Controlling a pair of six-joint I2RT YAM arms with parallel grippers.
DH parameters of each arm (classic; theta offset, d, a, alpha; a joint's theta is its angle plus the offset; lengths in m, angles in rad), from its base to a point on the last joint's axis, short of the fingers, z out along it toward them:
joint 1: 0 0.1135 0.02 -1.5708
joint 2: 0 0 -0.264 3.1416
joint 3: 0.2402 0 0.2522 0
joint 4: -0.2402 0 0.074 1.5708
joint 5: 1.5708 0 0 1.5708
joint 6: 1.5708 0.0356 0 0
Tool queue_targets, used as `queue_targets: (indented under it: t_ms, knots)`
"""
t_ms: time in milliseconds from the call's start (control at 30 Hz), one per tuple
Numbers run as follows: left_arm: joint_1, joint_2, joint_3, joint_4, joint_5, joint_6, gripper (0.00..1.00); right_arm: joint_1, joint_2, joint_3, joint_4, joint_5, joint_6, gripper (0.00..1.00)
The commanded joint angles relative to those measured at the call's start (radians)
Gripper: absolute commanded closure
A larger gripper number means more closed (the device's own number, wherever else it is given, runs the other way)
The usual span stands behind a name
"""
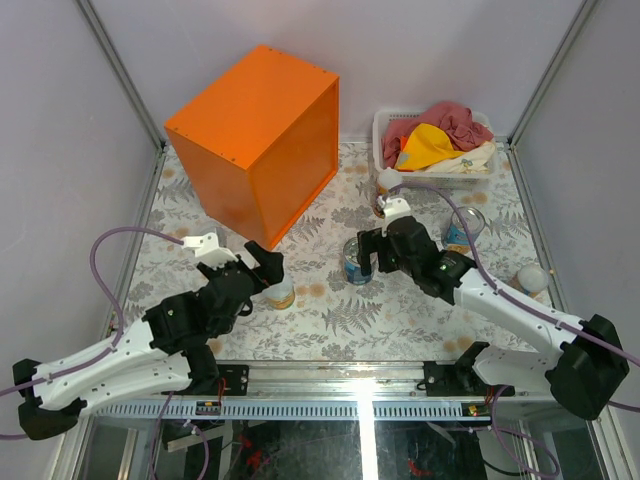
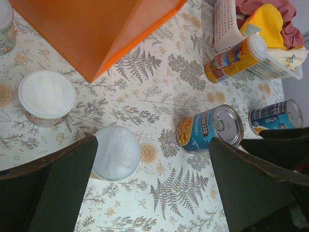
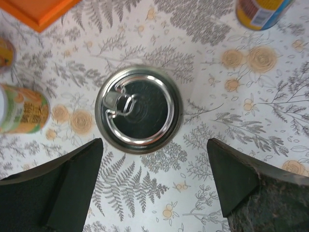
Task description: Place and organize the canned foods onto the counter
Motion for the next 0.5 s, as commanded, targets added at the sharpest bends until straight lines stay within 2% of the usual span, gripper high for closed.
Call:
queue_targets:
  t_ms: [0, 467]
  knots:
    - [-0.006, -0.028, -0.016, -0.002, -0.054, -0.051, 0.02, 0.054, -0.036, -0.04, 0.097, 0.029, -0.035, 0.01]
    - [-0.006, -0.024, -0.001, -0.018, -0.065, -0.057, 0.02, 0.085, -0.053, -0.169, 0.237, 0.068, -0.072, 0.01]
